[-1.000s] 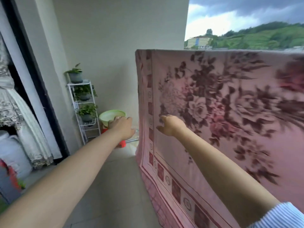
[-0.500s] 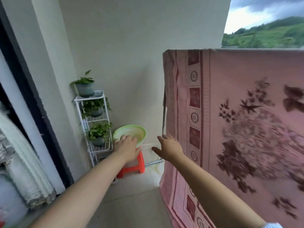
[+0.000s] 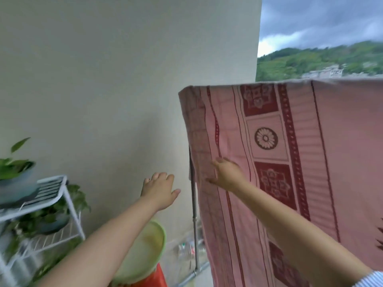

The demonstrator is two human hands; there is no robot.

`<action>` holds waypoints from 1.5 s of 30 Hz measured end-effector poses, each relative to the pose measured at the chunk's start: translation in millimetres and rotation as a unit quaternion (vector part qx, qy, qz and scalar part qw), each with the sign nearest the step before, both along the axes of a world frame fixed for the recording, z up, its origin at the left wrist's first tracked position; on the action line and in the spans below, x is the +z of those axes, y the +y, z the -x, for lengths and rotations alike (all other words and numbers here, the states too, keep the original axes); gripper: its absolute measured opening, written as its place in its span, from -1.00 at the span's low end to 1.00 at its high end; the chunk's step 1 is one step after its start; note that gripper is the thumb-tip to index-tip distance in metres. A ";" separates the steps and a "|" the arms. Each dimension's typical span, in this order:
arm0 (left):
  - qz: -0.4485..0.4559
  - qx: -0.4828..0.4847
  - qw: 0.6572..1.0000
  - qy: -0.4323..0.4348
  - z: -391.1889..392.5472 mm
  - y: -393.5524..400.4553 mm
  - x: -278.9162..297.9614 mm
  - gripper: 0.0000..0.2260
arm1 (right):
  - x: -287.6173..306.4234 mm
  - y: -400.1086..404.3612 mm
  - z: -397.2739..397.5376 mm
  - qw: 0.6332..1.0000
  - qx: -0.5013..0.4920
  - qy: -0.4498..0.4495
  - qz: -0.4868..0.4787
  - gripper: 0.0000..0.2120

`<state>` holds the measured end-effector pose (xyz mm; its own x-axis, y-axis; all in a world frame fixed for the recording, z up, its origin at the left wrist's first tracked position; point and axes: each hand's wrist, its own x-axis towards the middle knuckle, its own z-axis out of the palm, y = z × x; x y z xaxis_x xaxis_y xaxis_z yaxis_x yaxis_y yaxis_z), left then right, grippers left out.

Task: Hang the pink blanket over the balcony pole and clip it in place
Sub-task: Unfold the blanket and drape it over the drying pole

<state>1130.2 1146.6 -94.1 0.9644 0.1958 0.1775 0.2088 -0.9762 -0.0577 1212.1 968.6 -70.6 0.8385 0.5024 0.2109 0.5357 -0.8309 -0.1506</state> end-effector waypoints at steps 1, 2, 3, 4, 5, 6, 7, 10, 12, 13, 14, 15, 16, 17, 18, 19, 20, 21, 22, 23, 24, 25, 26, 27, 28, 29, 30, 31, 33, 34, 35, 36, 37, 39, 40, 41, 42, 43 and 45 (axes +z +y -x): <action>0.001 -0.008 1.000 -0.016 -28.3 9.7 12.6 -0.55 | 17.5 7.6 -22.5 1.000 -0.006 -0.016 -0.011 -0.42; 0.004 -0.017 0.999 -0.031 -55.5 18.4 25.2 -0.55 | 35.4 14.6 -42.8 0.999 -0.014 -0.033 -0.021 -0.40; 0.009 -0.027 0.999 -0.044 -81.4 26.1 37.2 -0.55 | 52.6 21.2 -61.5 0.998 -0.020 -0.052 -0.029 -0.39; 0.014 -0.038 0.997 -0.058 -106.1 33.1 48.4 -0.55 | 68.1 27.3 -78.7 0.996 -0.026 -0.076 -0.036 -0.39; 0.018 -0.051 0.996 -0.074 -130.9 40.0 58.7 -0.54 | 82.1 33.6 -95.1 0.993 -0.031 -0.105 -0.041 -0.39; 0.020 -0.064 0.993 -0.094 -155.5 47.0 68.1 -0.54 | 93.8 40.5 -111.2 0.989 -0.036 -0.134 -0.045 -0.39; 0.020 -0.076 0.990 -0.114 -180.3 53.6 77.3 -0.53 | 104.0 47.6 -126.3 0.984 -0.040 -0.165 -0.047 -0.40; 0.024 -0.115 0.978 -0.172 -258.4 70.0 105.9 -0.47 | 125.2 70.1 -171.2 0.961 -0.055 -0.269 -0.029 -0.43; 0.035 -0.149 0.965 -0.212 -307.7 75.8 128.1 -0.43 | 135.9 83.5 -201.2 0.944 -0.086 -0.318 -0.001 -0.48; 0.049 -0.169 0.957 -0.231 -330.4 78.6 138.9 -0.43 | 141.0 89.0 -215.5 0.933 -0.111 -0.341 0.013 -0.52; 0.064 -0.191 0.948 -0.246 -351.7 82.5 149.2 -0.44 | 146.2 93.8 -227.6 0.921 -0.137 -0.364 0.023 -0.58; 0.070 -0.214 0.939 -0.260 -371.7 88.0 158.1 -0.47 | 150.9 97.3 -237.5 0.908 -0.162 -0.386 0.023 -0.65; 0.065 -0.242 0.927 -0.280 -390.3 94.7 164.4 -0.52 | 154.3 99.0 -245.1 0.897 -0.179 -0.404 0.014 -0.72; 0.051 -0.276 0.908 -0.311 -407.3 102.3 168.0 -0.59 | 156.6 99.5 -250.8 0.889 -0.187 -0.419 0.006 -0.77; 0.038 -0.312 0.885 -0.345 -422.9 110.1 170.0 -0.67 | 158.6 99.2 -255.4 0.882 -0.191 -0.431 0.008 -0.81; 0.035 -0.342 0.859 -0.379 -436.4 117.7 170.4 -0.74 | 160.3 98.0 -259.0 0.879 -0.190 -0.438 0.015 -0.84; 0.035 -0.369 0.836 -0.405 -447.3 124.6 170.7 -0.78 | 162.6 97.9 -260.3 0.879 -0.183 -0.439 0.018 -0.87; 0.030 -0.393 0.815 -0.425 -455.7 130.4 171.5 -0.77 | 166.1 97.9 -260.2 0.884 -0.174 -0.434 0.018 -0.88; 0.024 -0.417 0.798 -0.434 -462.5 134.8 172.8 -0.74 | 169.8 97.0 -260.3 0.889 -0.169 -0.426 0.019 -0.88; 0.018 -0.446 0.781 -0.436 -466.2 137.1 174.9 -0.73 | 172.4 97.0 -259.5 0.890 -0.172 -0.422 0.022 -0.87; 0.009 -0.473 0.766 -0.435 -467.6 139.3 176.3 -0.73 | 173.7 97.7 -257.6 0.891 -0.179 -0.415 0.031 -0.86; -0.004 -0.491 0.756 -0.432 -468.3 141.8 177.1 -0.73 | 174.4 98.6 -256.4 0.891 -0.181 -0.414 0.043 -0.85; -0.016 -0.499 0.751 -0.432 -466.8 143.5 179.3 -0.73 | 177.7 101.5 -253.4 0.890 -0.186 -0.412 0.055 -0.85; -0.016 -0.503 0.748 -0.432 -465.9 144.3 182.9 -0.73 | 183.0 105.7 -250.4 0.889 -0.197 -0.407 0.068 -0.85; 0.013 -0.505 0.751 -0.425 -463.3 143.3 189.2 -0.74 | 191.3 110.5 -248.2 0.888 -0.222 -0.394 0.085 -0.85; 0.077 -0.506 0.753 -0.414 -460.3 139.9 198.2 -0.75 | 202.7 114.4 -248.2 0.883 -0.262 -0.376 0.103 -0.87; 0.154 -0.499 0.751 -0.403 -457.6 133.8 211.0 -0.76 | 215.0 116.4 -251.1 0.877 -0.308 -0.352 0.109 -0.86; 0.219 -0.484 0.748 -0.398 -456.7 124.5 226.0 -0.77 | 227.5 117.0 -255.6 0.875 -0.345 -0.328 0.086 -0.83; 0.316 -0.444 0.751 -0.373 -461.9 101.2 257.5 -0.82 | 253.9 114.6 -269.0 0.866 -0.386 -0.316 0.014 -0.75; 0.335 -0.426 0.757 -0.366 -465.1 87.8 273.0 -0.82 | 268.9 109.7 -277.6 0.854 -0.401 -0.331 -0.010 -0.74; 0.334 -0.415 0.763 -0.366 -468.9 74.2 287.6 -0.81 | 283.4 101.4 -287.8 0.838 -0.416 -0.352 -0.017 -0.76; 0.319 -0.412 0.771 -0.365 -474.7 60.6 300.1 -0.80 | 298.5 91.9 -298.2 0.823 -0.431 -0.370 -0.006 -0.81; 0.288 -0.419 0.785 -0.355 -483.1 46.8 310.2 -0.78 | 310.4 81.4 -308.9 0.815 -0.447 -0.369 0.007 -0.84; 0.192 -0.441 0.825 -0.297 -502.2 23.1 322.6 -0.74 | 321.9 64.5 -319.9 0.826 -0.467 -0.314 0.035 -0.77; 0.141 -0.456 0.844 -0.243 -510.6 14.7 323.9 -0.72 | 320.1 54.6 -324.2 0.848 -0.464 -0.250 0.054 -0.72; 0.088 -0.471 0.860 -0.175 -516.0 9.6 321.4 -0.71 | 313.1 49.0 -324.5 0.871 -0.457 -0.163 0.077 -0.67; 0.033 -0.483 0.870 -0.090 -518.9 8.2 314.7 -0.69 | 302.4 45.9 -320.7 0.883 -0.453 -0.060 0.107 -0.60; -0.023 -0.485 0.874 -0.002 -518.4 8.9 304.9 -0.67 | 290.3 45.3 -314.2 0.883 -0.453 0.048 0.115 -0.53; -0.096 -0.476 0.867 0.117 -512.3 17.1 283.1 -0.63 | 265.6 50.6 -298.0 0.869 -0.445 0.202 0.073 -0.47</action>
